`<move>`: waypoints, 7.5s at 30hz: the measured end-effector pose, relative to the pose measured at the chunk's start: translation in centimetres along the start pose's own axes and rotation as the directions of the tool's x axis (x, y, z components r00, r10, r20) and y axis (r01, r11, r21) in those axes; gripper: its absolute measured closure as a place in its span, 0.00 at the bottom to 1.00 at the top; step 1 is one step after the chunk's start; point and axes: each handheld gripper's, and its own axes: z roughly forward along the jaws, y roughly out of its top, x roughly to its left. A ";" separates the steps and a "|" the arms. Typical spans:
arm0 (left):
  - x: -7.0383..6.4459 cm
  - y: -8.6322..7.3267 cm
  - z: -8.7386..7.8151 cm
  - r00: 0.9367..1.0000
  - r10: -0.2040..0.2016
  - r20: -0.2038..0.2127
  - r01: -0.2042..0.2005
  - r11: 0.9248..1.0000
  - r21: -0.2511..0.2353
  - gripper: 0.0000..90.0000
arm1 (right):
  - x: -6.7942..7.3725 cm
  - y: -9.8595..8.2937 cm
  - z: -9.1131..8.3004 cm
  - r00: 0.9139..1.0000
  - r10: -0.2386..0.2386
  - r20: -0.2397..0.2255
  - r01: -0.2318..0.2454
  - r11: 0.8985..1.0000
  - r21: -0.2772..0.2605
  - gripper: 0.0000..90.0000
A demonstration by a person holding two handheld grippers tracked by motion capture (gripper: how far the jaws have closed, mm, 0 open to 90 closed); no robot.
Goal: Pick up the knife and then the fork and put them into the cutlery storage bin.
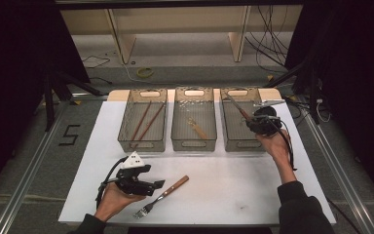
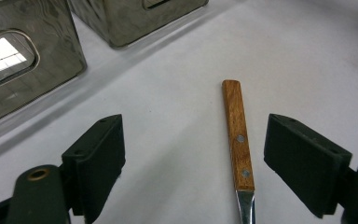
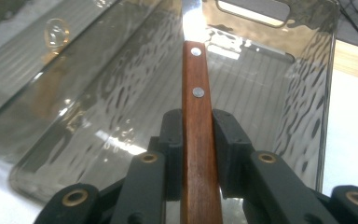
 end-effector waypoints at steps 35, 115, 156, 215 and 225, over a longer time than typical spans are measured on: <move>-2.1 0.5 1.5 0.997 0.071 0.017 -0.073 0.971 0.227 0.29 | 5.5 -3.8 -6.5 0.953 -0.112 -0.283 0.067 0.984 -0.164 0.37; -8.0 3.7 3.1 0.918 0.335 0.210 -0.393 0.835 0.385 0.85 | 12.6 -6.5 -7.4 0.796 -0.315 -0.517 0.253 0.949 -0.189 0.36; -12.3 5.7 4.0 0.830 0.450 0.330 -0.551 0.751 0.363 0.85 | 18.3 -8.8 -6.7 0.493 -0.594 -0.636 0.676 0.722 -0.150 0.73; -3.7 3.5 -0.7 0.994 0.109 -0.001 -0.109 0.994 -0.016 0.26 | 9.6 -6.4 -7.4 0.793 -0.434 -0.428 0.433 0.895 -0.105 0.85; -1.9 1.9 -0.5 0.999 0.027 -0.026 -0.029 0.997 -0.066 0.25 | 6.1 -4.7 -7.6 0.869 -0.354 -0.345 0.333 0.935 -0.121 0.85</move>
